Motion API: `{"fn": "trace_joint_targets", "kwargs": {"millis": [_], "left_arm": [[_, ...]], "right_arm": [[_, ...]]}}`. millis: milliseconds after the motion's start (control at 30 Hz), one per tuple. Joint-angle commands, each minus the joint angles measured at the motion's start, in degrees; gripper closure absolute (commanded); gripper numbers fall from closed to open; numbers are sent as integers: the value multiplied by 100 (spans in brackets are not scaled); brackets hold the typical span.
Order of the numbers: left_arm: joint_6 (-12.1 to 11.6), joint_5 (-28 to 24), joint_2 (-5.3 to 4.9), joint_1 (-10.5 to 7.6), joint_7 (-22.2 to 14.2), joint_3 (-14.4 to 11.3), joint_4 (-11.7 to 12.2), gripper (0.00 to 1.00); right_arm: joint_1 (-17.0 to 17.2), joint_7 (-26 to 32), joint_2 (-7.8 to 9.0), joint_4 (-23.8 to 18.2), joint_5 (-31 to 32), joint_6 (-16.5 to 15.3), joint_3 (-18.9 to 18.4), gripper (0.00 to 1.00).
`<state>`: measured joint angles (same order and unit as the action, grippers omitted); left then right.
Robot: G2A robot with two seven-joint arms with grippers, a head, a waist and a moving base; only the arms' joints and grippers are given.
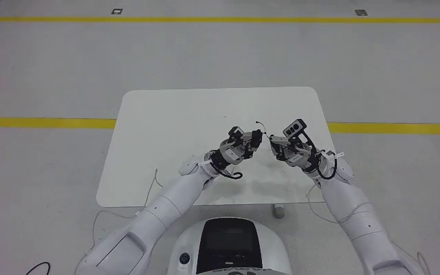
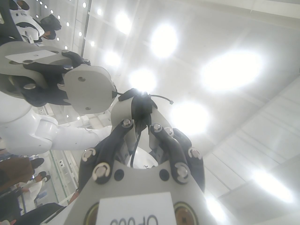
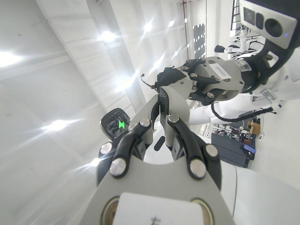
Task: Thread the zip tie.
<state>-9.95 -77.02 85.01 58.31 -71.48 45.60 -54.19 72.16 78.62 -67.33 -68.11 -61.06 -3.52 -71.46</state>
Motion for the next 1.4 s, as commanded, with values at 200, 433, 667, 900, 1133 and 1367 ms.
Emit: {"fn": "trace_joint_targets", "kwargs": {"millis": [200, 433, 667, 900, 1133, 1367], "left_arm": [[0, 0, 0, 0, 0, 0, 0, 100], [0, 0, 0, 0, 0, 0, 0, 100], [0, 0, 0, 0, 0, 0, 0, 100], [0, 0, 0, 0, 0, 0, 0, 100], [0, 0, 0, 0, 0, 0, 0, 100], [0, 0, 0, 0, 0, 0, 0, 100]], "right_arm": [[59, 17, 18, 52, 49, -20, -121, 100], [102, 24, 27, 61, 88, -34, -192, 100], [114, 8, 31, 73, 178, -41, -222, 100], [142, -26, 33, 50, 279, -81, -233, 100], [204, -60, 56, 14, 394, -69, -307, 100], [215, -101, 48, 25, 433, -70, -279, 100]]}}
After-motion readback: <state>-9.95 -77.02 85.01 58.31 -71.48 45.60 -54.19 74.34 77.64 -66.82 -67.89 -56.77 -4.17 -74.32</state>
